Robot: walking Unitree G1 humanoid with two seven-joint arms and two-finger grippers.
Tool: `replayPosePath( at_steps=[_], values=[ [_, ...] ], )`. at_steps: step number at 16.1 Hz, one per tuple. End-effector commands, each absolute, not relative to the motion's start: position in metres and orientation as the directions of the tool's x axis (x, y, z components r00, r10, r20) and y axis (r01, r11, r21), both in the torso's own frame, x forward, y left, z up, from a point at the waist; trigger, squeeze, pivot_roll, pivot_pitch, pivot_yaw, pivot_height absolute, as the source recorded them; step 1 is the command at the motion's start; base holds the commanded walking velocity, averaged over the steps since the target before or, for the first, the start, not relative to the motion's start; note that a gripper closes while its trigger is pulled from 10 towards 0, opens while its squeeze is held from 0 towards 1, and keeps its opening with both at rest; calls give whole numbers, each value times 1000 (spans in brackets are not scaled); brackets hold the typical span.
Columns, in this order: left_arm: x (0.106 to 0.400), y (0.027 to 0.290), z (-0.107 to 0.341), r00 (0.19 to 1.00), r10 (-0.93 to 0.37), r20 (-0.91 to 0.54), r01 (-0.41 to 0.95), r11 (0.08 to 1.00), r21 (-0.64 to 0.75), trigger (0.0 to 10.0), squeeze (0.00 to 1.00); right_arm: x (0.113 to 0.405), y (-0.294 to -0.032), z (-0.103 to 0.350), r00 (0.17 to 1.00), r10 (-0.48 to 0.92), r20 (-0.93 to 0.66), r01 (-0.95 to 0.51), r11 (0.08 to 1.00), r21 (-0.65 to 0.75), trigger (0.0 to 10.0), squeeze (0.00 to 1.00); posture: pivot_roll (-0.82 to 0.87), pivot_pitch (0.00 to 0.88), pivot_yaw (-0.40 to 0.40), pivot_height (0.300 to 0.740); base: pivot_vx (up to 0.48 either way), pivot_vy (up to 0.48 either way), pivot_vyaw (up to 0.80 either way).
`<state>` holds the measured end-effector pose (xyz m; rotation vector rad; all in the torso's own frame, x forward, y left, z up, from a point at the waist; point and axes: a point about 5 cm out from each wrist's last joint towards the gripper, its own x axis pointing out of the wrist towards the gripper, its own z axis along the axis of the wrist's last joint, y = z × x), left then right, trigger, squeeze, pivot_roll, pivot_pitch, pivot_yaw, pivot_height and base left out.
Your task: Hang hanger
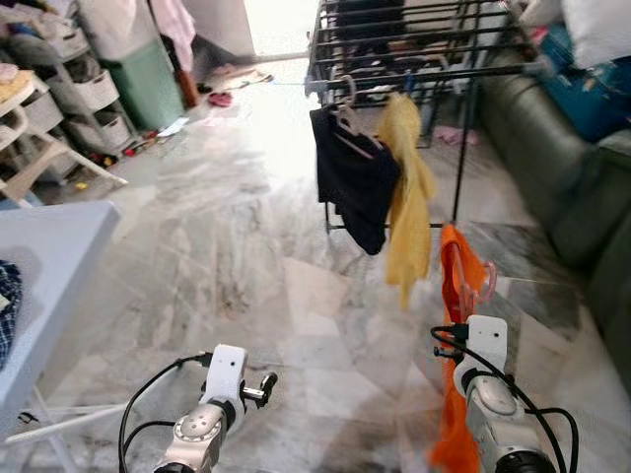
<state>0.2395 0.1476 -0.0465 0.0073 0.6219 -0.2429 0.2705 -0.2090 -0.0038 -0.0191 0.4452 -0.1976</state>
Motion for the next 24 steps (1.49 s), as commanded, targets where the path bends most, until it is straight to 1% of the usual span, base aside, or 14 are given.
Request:
replayPosePath(
  at_steps=[1, 4, 11, 17, 24],
  values=[
    [239, 147, -47, 775, -235, -586, 242, 968, -68, 10000, 0, 273, -206, 1, 895, -193, -403, 181, 981, -66, 10000, 0, -230, 0, 131, 740, 292, 0, 0],
    [242, 139, -45, 778, -264, -570, 267, 960, -80, 10000, 0, 273, -209, 2, 890, -207, -406, 199, 978, -61, 10000, 0, -231, 0, 131, 740, 311, 0, 0],
    [249, 128, -38, 798, -301, -522, 297, 950, -95, 10000, 0, 276, -209, 5, 889, -210, -407, 200, 977, -68, 10000, 0, -225, 0, 125, 740, 325, 0, -734],
    [253, 118, -32, 810, -330, -484, 317, 942, -112, 10000, 0, 276, -208, 7, 896, -186, -404, 158, 982, -101, 10000, 0, -220, 0, 100, 740, 328, 0, 0],
    [252, 110, -32, 822, -324, -469, 293, 946, -139, 10000, 0, 281, -204, 10, 903, -123, -411, 79, 989, -122, 10000, 0, -202, 0, 35, 740, 328, 0, 0]
  ],
)
